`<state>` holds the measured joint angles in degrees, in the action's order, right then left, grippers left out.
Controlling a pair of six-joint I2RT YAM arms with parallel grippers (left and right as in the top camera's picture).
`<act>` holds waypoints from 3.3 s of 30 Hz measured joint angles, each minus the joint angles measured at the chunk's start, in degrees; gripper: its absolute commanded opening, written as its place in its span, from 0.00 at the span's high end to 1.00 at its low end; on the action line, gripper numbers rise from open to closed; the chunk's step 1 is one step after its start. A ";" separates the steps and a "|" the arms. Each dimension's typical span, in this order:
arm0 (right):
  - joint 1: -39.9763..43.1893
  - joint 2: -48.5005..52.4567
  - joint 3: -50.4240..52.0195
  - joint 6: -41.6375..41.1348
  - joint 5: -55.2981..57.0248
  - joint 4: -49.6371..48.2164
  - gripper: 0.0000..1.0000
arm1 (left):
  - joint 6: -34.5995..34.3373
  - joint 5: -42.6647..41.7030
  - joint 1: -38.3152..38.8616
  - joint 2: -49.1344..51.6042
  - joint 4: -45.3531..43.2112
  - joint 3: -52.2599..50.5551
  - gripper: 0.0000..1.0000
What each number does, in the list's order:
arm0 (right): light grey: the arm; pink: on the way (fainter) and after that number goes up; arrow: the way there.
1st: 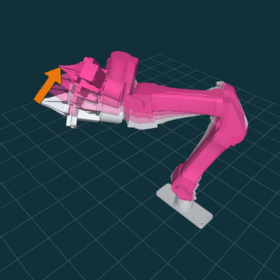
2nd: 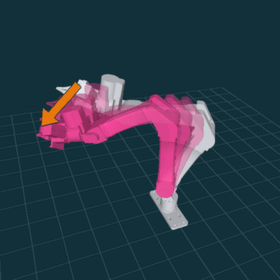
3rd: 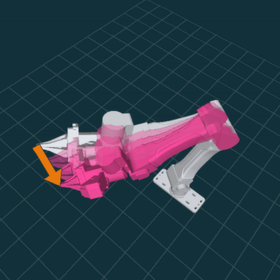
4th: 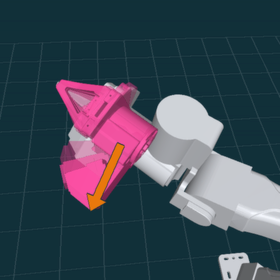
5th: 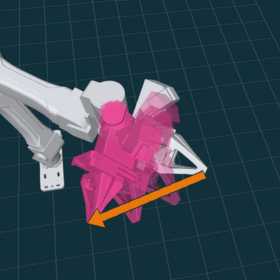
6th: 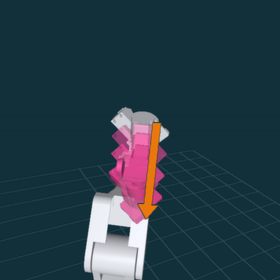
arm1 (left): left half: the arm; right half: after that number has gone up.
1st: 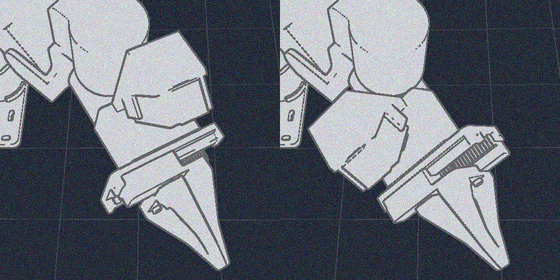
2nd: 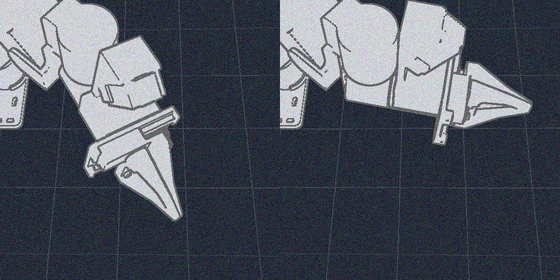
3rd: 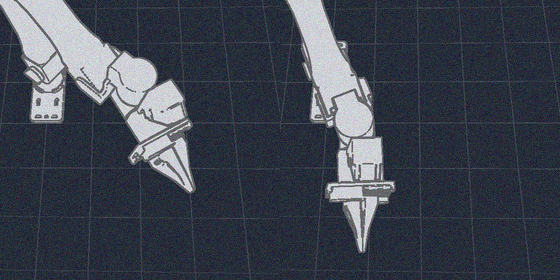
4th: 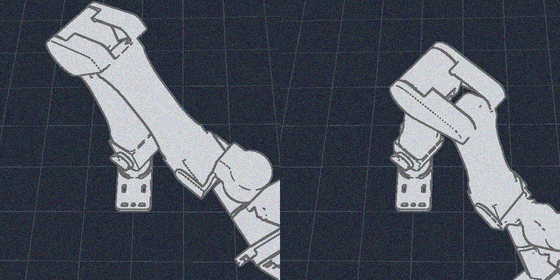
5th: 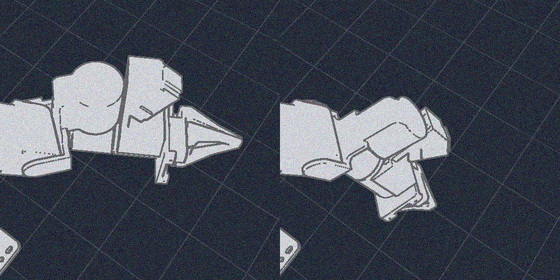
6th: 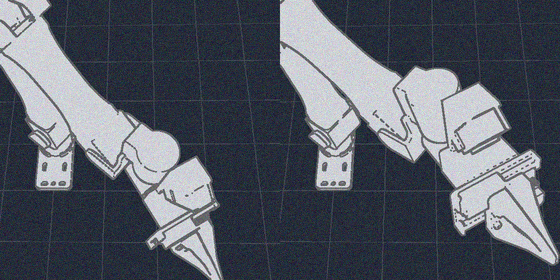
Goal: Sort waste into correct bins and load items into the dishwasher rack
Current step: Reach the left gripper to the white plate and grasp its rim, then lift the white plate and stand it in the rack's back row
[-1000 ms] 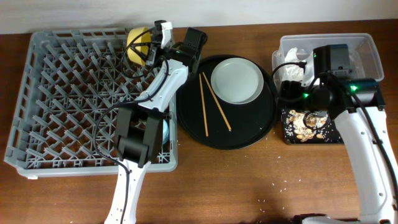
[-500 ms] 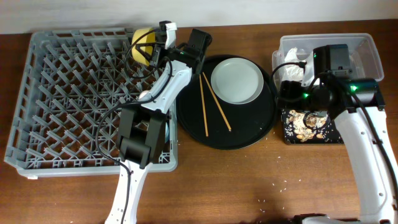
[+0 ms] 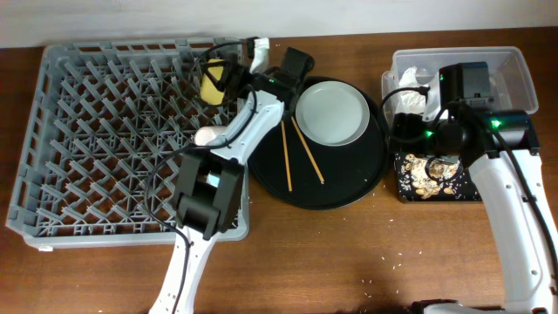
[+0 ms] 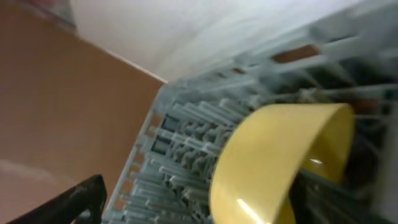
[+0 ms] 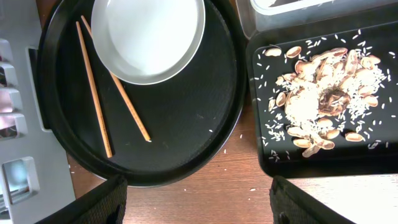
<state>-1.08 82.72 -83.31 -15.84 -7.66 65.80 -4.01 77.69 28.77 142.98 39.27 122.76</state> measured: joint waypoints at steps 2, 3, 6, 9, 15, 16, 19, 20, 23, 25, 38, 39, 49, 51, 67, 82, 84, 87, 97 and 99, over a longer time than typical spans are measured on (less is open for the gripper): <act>0.00 0.00 0.00 0.02 0.00 0.00 0.26 | 0.59 -1.49 0.55 -0.04 0.09 0.04 0.04; 0.00 0.00 0.00 0.00 -0.02 0.00 0.26 | 0.70 -1.97 0.59 -0.17 0.11 0.04 0.04; 0.00 0.00 0.00 0.02 0.13 0.00 0.26 | 1.62 -6.99 0.39 -1.49 0.57 0.02 0.04; 0.00 0.02 0.00 -0.02 0.13 0.00 0.25 | 2.99 -17.46 0.15 -4.17 2.14 0.02 0.04; 0.00 0.00 0.00 0.00 0.15 0.00 0.26 | 4.22 -57.77 -0.02 -12.22 8.98 0.04 0.11; 0.00 0.02 0.00 0.00 0.15 0.00 0.26 | 3.89 -63.25 -0.02 -12.50 9.29 0.04 0.16; 0.00 0.00 0.00 0.00 0.15 -0.02 0.26 | 0.70 -74.88 0.22 -12.15 9.66 0.02 0.21; 0.00 0.00 0.00 0.02 0.13 -0.04 0.26 | -0.28 -76.65 0.24 -12.02 9.60 0.02 0.22; 0.00 0.02 0.00 0.00 0.13 -0.04 0.26 | -3.87 -81.68 0.24 -9.77 8.98 0.04 0.24; 0.00 0.02 0.00 0.00 0.15 -0.04 0.26 | -4.92 -82.73 0.26 -7.96 8.55 0.02 0.26; 0.00 0.02 0.00 0.00 0.15 -0.20 0.26 | -6.80 -83.76 0.37 -1.53 3.78 0.02 0.45; 0.00 0.02 0.00 -0.02 0.15 -0.20 0.26 | -6.78 -83.71 0.37 -1.25 3.76 0.02 0.51; 0.00 0.02 0.00 0.00 0.15 -0.17 0.26 | -7.17 -83.43 0.48 0.02 3.76 0.02 0.79; 0.00 0.02 0.00 0.00 0.15 -0.17 0.26 | -7.19 -83.30 0.48 0.04 3.76 0.02 0.79; 0.00 0.02 0.00 0.00 0.13 -0.02 0.25 | -7.78 -83.54 1.01 1.38 2.51 0.09 0.99; 0.00 0.02 0.00 0.00 0.15 0.00 0.25 | -6.54 -76.46 0.74 -0.11 21.68 13.79 0.99; 0.00 0.02 0.00 0.00 0.15 0.00 0.26 | -6.10 -71.80 0.33 -2.80 25.62 17.25 0.99; 0.00 0.02 0.00 -0.02 0.15 0.02 0.25 | -5.33 -65.35 -0.33 -8.74 28.87 21.18 0.99; 0.00 0.02 0.00 -0.02 0.15 0.02 0.25 | 0.31 -33.90 -1.27 -25.81 33.83 24.48 0.99; 0.00 0.02 0.00 0.00 0.13 0.02 0.26 | 1.07 -27.50 -3.13 -25.40 33.73 23.82 0.99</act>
<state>-1.08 82.74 -83.31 -15.84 -7.53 65.82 -2.94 50.19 25.65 117.58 72.99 146.58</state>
